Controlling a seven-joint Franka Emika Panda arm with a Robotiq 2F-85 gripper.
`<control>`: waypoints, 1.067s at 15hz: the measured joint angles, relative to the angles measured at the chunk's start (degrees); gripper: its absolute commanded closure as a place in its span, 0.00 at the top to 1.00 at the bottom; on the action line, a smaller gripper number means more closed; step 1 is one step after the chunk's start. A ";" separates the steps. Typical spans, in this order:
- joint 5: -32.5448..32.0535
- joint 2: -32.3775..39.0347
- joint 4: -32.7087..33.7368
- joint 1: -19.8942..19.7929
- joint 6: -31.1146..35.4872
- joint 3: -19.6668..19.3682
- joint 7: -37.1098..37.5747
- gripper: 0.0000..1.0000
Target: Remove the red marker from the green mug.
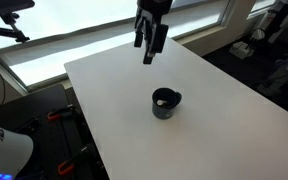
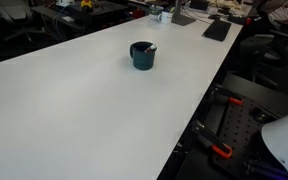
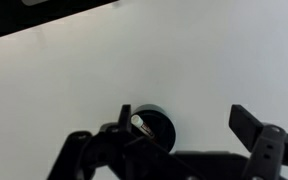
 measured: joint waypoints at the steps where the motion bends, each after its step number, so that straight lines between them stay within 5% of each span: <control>1: 0.01 0.89 0.20 -0.08 0.00 -0.13 0.01 1.00; 16: 2.32 17.51 13.95 -2.44 -4.13 -2.28 0.02 1.00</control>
